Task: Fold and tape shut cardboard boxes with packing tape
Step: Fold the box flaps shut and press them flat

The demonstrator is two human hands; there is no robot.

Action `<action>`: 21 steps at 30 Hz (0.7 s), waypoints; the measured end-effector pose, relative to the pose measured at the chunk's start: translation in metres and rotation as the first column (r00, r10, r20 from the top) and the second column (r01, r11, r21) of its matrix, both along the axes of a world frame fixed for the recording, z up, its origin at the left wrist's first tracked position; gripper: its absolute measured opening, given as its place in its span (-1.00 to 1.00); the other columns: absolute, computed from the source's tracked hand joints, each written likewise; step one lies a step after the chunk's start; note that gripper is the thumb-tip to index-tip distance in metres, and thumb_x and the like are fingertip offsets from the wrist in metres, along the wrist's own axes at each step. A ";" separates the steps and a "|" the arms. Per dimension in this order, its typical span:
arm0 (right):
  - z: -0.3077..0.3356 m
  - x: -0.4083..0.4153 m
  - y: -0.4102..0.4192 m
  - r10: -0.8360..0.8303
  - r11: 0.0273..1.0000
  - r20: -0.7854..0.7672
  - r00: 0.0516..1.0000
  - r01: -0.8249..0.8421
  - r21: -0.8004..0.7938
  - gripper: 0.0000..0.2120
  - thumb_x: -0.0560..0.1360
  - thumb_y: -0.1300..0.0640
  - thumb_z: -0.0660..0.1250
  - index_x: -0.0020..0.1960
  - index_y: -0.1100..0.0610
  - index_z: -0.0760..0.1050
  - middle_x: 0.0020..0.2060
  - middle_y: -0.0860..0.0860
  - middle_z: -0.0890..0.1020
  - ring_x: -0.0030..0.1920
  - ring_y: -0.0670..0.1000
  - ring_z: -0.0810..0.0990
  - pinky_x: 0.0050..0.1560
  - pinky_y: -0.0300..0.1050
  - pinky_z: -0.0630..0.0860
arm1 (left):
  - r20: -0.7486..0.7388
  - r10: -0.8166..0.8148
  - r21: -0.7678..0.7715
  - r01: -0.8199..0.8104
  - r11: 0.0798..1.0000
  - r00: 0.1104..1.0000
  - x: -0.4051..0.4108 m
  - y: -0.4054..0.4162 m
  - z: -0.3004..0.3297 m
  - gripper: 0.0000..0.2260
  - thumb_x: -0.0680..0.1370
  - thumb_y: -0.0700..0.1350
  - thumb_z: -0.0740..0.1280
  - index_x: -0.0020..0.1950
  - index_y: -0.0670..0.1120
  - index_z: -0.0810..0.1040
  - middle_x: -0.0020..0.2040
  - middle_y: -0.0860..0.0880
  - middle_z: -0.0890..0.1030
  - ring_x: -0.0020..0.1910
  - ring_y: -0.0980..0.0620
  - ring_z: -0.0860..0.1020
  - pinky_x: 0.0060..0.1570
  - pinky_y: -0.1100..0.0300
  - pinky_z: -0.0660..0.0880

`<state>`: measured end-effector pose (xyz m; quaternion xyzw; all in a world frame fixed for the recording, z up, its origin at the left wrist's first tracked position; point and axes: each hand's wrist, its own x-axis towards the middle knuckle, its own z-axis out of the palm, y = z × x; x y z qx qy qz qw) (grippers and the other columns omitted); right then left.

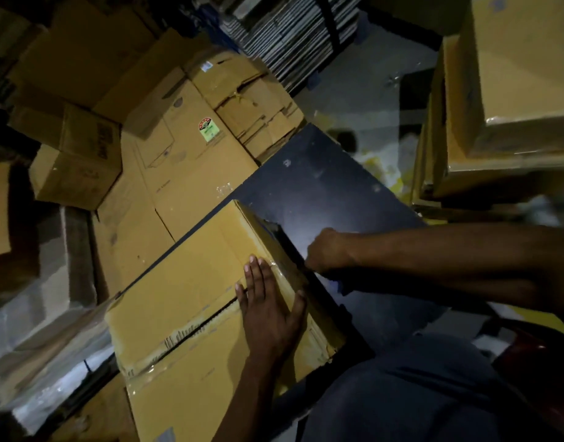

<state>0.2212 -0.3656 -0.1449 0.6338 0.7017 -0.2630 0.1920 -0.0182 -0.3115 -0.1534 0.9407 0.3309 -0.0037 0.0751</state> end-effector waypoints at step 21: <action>-0.056 0.030 -0.004 -0.524 0.517 -0.617 0.587 0.795 0.318 -0.31 0.69 -0.40 -0.07 0.64 -0.03 0.29 0.66 0.01 0.30 0.66 0.10 0.21 0.58 0.24 0.27 | 0.071 -0.031 -0.100 0.038 0.994 0.997 0.031 0.108 0.000 -0.39 0.81 0.22 -0.08 0.81 0.04 -0.12 0.80 0.12 -0.18 0.76 0.10 -0.22 0.72 -0.26 -0.10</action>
